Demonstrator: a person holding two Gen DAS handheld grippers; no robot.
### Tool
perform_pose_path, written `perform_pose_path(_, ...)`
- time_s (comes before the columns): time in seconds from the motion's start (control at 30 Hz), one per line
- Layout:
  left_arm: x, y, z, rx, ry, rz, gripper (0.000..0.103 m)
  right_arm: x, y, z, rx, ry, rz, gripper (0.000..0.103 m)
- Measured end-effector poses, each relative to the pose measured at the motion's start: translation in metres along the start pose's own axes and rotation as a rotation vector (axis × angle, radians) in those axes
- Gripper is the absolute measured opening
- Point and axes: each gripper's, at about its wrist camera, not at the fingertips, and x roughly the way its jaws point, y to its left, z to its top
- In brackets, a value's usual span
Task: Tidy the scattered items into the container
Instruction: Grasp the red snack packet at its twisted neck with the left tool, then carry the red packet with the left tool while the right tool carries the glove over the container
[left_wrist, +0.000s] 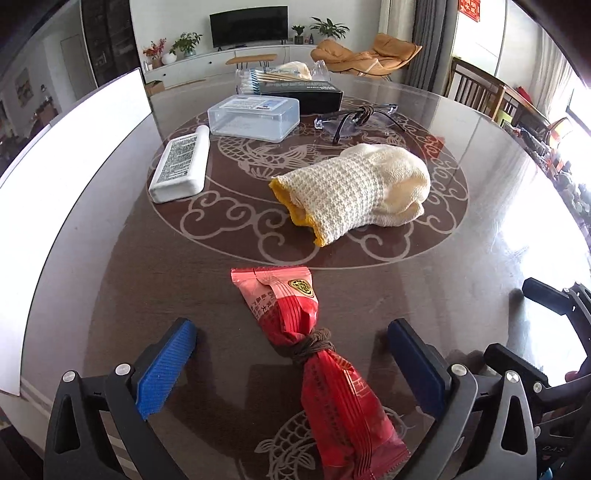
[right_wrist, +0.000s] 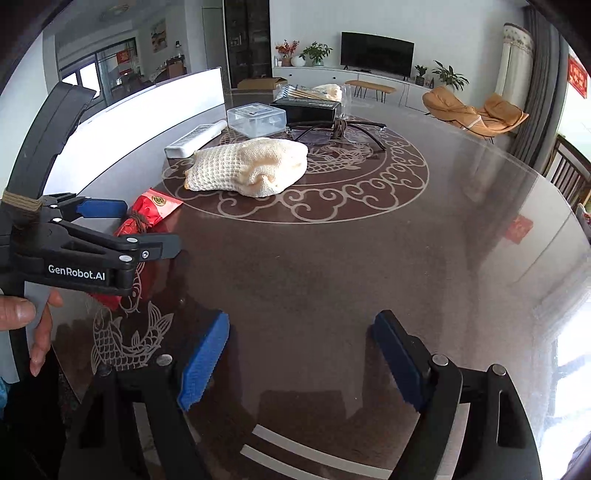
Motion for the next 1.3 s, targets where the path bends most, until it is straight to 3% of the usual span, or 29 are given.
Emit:
perform_pose_path(0.47,-0.002,0.008,-0.002,0.032,-0.027,-0.021,0.103,0.006,0.002,0.005,0.004,0.006,-0.006,0.083)
perform_pose_path(0.5,-0.005,0.012,-0.003,0.033,-0.04,-0.02,0.097,0.007,0.001,0.007,0.0,0.018,-0.001,0.083)
perform_pose_path(0.57,-0.013,0.026,-0.005,0.028,-0.076,-0.016,0.041,0.009,-0.001,0.014,-0.004,0.046,0.028,0.083)
perform_pose_path(0.6,-0.015,0.035,-0.005,0.022,-0.077,-0.015,0.027,0.01,-0.002,0.019,-0.004,0.038,0.06,0.083)
perform_pose_path(0.63,-0.016,0.046,-0.005,0.009,-0.075,-0.014,0.022,0.009,-0.003,0.026,-0.012,0.011,0.086,0.083)
perform_pose_path(0.77,-0.018,0.085,-0.01,-0.052,-0.067,-0.014,0.022,0.014,0.013,0.069,-0.219,-0.135,0.13,0.083)
perform_pose_path(0.93,-0.019,0.101,-0.013,-0.064,-0.059,-0.004,0.022,0.052,0.047,0.119,-0.551,-0.115,0.244,0.083)
perform_pose_path(1.07,-0.018,0.098,-0.011,-0.052,-0.069,0.017,0.022,0.083,0.067,0.136,-0.684,-0.053,0.231,0.083)
perform_pose_path(1.13,-0.016,0.101,-0.009,-0.066,-0.066,0.009,0.024,0.101,0.066,0.141,-0.617,0.058,0.175,0.073)
perform_pose_path(1.2,-0.017,0.104,-0.009,-0.082,-0.069,-0.009,0.025,0.1,0.057,0.141,-0.483,0.083,0.173,0.049)
perform_pose_path(1.23,-0.017,0.105,-0.01,-0.09,-0.075,-0.024,0.029,0.097,0.053,0.137,-0.435,0.08,0.153,0.048)
perform_pose_path(1.3,-0.016,0.105,-0.01,-0.105,-0.089,-0.072,0.046,0.089,0.043,0.127,-0.321,0.064,0.142,0.049)
